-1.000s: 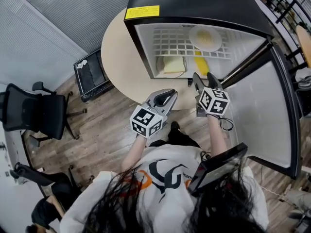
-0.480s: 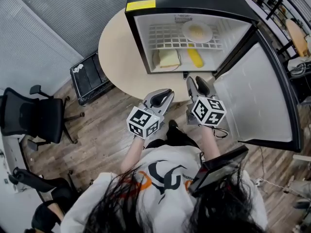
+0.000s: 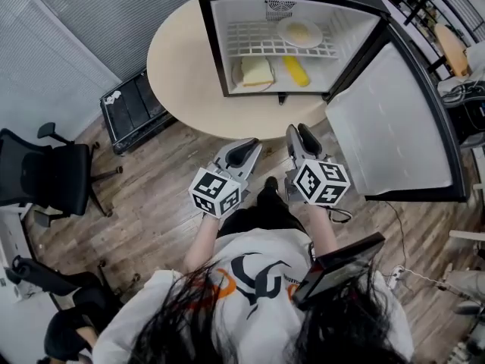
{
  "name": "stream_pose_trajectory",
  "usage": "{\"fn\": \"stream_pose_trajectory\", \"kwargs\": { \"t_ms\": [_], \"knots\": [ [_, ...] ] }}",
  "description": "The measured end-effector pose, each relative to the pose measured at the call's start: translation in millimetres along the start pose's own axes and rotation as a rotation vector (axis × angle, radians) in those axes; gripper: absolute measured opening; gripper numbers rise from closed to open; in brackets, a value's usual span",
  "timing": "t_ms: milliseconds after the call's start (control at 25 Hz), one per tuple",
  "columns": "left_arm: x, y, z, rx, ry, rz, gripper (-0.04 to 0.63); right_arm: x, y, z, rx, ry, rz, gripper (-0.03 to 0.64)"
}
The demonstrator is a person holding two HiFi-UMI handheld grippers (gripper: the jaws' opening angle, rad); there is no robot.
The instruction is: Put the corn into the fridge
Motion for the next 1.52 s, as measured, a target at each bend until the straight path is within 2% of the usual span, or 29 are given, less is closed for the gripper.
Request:
{"fn": "stream_pose_trajectory", "kwargs": {
  "t_ms": [360,680,1080,1520],
  "knots": [
    [22.6,2.6,-29.7,0.001,0.01,-0.008,0.04,36.4,-22.4,5.5,-0.01,0.001,0.027,0.088],
    [27.5,11.6,-60.7,-0.015,0.053,-0.014,0.039,70.3,-27.8,0.0,-0.016,0.038,0.054,0.075],
    [28.3,15.0,-145.3,-0.015,0.072,0.002,0.04,145.8,-29.7,-23.2,-0.039,0.1,0.08,0.063],
    [54.7,4.8,-231.6,-0.004,0.127,0.033,0.04,219.8,-48.8,-40.2,-0.044,0.15,0.136,0.061]
  ]
}}
Point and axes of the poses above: the fingertips, and each gripper's own axes: x backward along the fingers, z to its left, y out of its top, the point moved 3 cm from there along x, backward along the fingers, and after that the axes turned 15 degrees about -x, right-handed, at the moved point
